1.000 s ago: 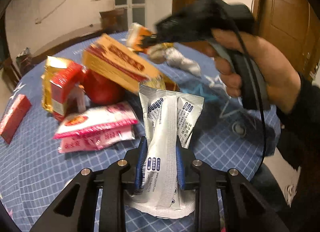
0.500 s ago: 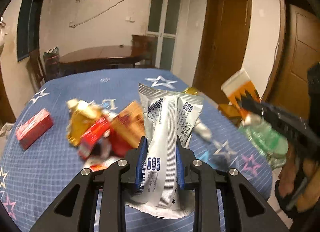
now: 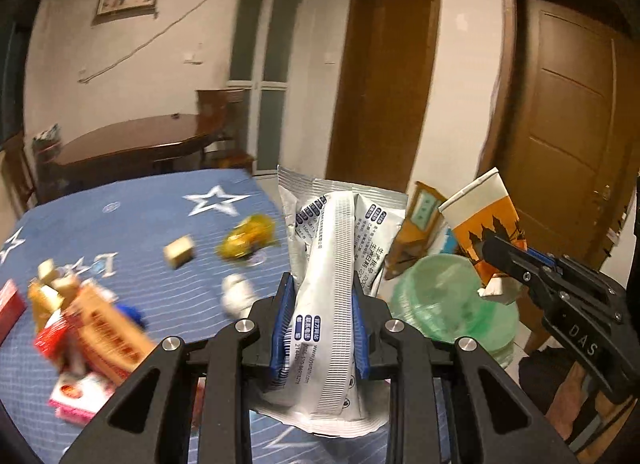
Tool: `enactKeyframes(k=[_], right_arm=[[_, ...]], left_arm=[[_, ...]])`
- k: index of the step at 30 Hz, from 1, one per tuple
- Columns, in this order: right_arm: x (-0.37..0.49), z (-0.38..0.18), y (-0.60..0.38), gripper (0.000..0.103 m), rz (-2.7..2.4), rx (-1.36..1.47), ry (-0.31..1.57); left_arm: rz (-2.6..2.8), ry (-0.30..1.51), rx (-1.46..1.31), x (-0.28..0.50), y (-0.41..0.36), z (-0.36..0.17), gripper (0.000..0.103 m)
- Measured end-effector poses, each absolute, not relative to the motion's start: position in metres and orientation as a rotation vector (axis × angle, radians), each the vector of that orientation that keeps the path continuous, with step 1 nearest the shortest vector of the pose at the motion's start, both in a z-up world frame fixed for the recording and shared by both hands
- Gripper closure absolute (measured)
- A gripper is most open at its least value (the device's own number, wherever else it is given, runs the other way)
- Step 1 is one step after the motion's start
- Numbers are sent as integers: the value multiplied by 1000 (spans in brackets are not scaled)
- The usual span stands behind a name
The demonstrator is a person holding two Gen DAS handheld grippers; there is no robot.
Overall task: Collect trash
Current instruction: 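Carry the sachets and orange wrapper over the bin with both tools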
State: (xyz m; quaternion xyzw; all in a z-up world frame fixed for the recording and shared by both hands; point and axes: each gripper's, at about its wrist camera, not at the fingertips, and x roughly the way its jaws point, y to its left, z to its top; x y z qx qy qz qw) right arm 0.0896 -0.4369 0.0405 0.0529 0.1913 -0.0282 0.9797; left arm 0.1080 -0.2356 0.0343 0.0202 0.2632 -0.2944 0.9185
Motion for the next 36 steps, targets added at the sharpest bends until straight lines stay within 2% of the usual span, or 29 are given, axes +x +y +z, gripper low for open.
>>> enactKeyframes(k=[12, 22, 36], right_arm=[[75, 33, -535, 97, -236, 150, 439], [86, 2, -588, 97, -277, 229, 562], [98, -52, -627, 97, -305, 306, 682]], left_arm=[[-751, 575, 96, 112, -374, 33, 75], [-818, 720, 152, 132, -471, -20, 75], [-807, 824, 203, 156, -533, -88, 75]])
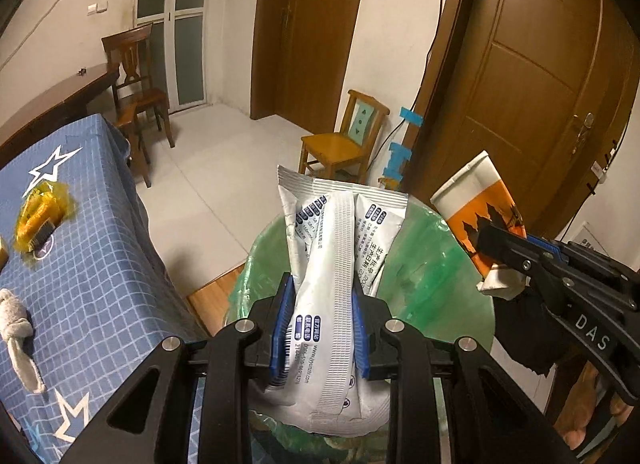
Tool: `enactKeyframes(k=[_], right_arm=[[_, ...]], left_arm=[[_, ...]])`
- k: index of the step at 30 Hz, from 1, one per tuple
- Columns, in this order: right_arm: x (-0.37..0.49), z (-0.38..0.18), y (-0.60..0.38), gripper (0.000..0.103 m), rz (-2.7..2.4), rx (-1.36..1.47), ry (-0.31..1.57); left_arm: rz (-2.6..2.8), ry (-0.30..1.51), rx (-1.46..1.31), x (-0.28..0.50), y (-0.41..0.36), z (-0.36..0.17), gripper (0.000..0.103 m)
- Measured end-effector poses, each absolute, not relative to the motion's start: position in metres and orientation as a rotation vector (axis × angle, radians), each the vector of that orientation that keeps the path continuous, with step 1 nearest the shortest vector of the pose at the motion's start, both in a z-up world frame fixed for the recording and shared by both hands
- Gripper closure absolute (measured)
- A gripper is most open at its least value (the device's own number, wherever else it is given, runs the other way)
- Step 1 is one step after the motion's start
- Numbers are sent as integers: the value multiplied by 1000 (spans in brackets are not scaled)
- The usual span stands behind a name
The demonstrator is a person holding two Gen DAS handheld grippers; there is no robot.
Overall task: Collect trash
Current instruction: 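Carry the sachets and orange wrapper over the bin with both tools, then open both tools to drop the sachets and wrapper into the bin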
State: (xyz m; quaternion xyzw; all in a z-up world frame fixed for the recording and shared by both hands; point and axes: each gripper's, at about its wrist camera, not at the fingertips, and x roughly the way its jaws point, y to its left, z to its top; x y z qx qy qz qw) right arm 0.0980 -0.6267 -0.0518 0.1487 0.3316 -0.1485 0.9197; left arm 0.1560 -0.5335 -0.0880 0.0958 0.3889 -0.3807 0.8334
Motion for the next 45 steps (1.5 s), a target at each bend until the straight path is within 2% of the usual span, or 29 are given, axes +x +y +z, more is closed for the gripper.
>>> enactKeyframes(k=[21, 23, 24, 25, 27, 41, 44, 45], right_arm=[[97, -60, -638, 97, -305, 318, 686], [97, -61, -639, 96, -297, 325, 685], [97, -61, -641, 96, -288, 335, 682], [96, -60, -642, 92, -284, 343, 680], [93, -60, -645, 82, -286, 350, 672], [77, -57, -645, 79, -290, 367, 646], [71, -52, -636, 67, -267, 368, 625], [68, -49, -632, 59, -256, 368, 614]], left_arm=[[-806, 838, 206, 164, -543, -106, 75], [-801, 834, 208, 164, -544, -108, 71], [-798, 832, 208, 166, -543, -108, 62], [-794, 829, 207, 166, -542, -108, 52], [-789, 820, 205, 166, -540, -108, 42], [-775, 815, 221, 160, -525, -103, 42], [-777, 809, 227, 154, -510, -99, 42], [-777, 803, 230, 151, -501, -96, 42]])
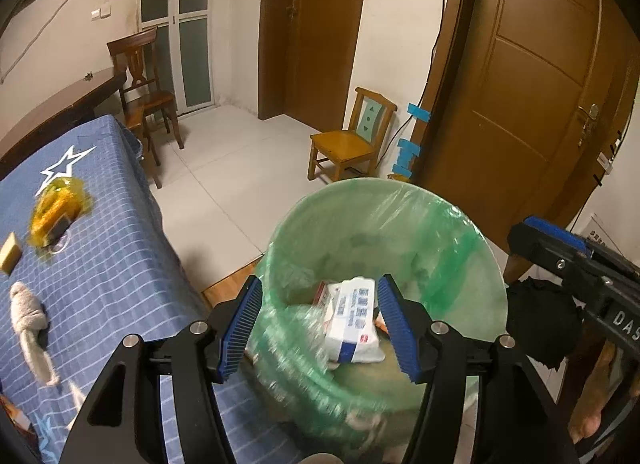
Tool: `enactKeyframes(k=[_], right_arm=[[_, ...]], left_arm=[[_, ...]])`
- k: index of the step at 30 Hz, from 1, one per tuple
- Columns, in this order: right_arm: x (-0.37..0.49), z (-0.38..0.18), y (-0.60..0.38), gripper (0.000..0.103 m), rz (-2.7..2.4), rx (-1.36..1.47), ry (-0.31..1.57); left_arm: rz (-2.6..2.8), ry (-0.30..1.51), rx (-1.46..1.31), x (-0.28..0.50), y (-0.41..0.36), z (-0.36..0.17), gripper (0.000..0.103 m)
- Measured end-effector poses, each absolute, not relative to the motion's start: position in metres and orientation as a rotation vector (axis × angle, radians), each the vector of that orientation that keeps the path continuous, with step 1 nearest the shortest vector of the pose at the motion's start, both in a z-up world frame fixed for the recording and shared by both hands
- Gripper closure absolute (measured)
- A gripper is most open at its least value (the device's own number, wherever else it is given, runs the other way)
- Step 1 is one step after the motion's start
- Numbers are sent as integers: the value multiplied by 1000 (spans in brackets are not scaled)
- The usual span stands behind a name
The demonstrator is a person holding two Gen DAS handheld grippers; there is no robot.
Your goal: Collect trash
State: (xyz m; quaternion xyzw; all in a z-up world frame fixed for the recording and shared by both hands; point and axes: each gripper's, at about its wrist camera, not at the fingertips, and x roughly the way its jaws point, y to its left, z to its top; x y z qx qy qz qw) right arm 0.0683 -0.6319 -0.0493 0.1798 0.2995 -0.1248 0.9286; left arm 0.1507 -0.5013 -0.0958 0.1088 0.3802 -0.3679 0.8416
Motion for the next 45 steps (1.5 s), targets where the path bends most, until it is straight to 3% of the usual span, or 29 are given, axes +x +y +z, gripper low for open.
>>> enactKeyframes(k=[4, 10, 23, 28, 45], right_arm=[[60, -44, -607, 41, -198, 364, 579], [68, -37, -556, 25, -65, 327, 570], [104, -33, -453, 23, 162, 238, 621], [114, -29, -419, 20, 225, 199, 631], [140, -30, -368, 18, 275, 141, 676]], left_arm=[[-774, 778, 226, 139, -459, -85, 34], [-707, 752, 202, 130, -362, -70, 32], [-331, 884, -189, 117, -52, -87, 34], [-223, 946, -368, 116, 23, -105, 34], [-213, 948, -468, 179, 32, -104, 28]])
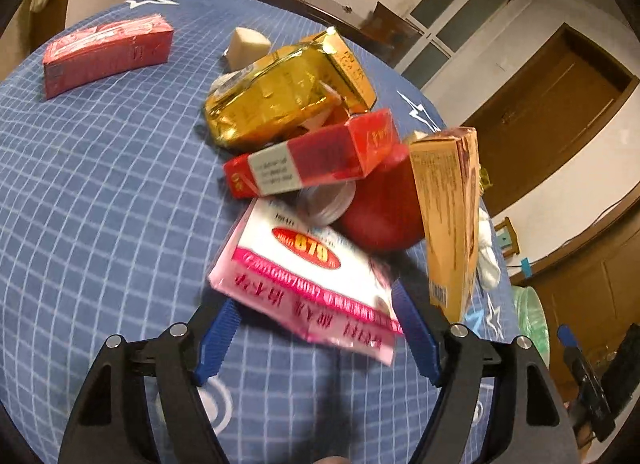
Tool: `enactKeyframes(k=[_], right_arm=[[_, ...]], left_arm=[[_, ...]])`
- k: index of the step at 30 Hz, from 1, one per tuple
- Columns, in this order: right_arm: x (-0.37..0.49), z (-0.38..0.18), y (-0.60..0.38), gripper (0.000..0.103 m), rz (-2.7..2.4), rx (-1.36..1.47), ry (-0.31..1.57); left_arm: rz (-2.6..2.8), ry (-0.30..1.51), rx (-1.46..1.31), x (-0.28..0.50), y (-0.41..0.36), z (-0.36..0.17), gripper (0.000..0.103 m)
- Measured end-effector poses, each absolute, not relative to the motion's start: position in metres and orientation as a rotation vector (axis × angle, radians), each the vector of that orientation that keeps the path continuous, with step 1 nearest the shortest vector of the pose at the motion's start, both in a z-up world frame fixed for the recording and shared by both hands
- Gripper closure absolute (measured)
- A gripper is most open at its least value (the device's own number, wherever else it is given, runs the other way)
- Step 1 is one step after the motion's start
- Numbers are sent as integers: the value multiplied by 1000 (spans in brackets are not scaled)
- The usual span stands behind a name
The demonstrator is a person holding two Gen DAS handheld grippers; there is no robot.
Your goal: Collect trash
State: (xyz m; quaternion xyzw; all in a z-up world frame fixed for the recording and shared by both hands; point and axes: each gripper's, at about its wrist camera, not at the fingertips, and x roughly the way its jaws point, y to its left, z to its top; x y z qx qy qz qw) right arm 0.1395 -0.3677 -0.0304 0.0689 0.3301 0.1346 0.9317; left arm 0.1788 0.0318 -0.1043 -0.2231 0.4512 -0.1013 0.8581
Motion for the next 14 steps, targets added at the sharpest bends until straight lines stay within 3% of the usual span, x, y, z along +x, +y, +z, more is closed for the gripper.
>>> enactKeyframes(k=[3, 7, 9, 14], right_arm=[[152, -33, -360, 18, 297, 138, 680], [176, -40, -352, 23, 322, 144, 709], [190, -44, -349, 27, 323, 137, 730], [228, -56, -342, 36, 299, 113, 762]], left_arm=[[-197, 935, -456, 187, 21, -102, 33], [-161, 930, -428, 193, 11, -101, 66], [-160, 930, -435, 195, 10, -106, 76], [-175, 912, -434, 185, 17, -107, 88]])
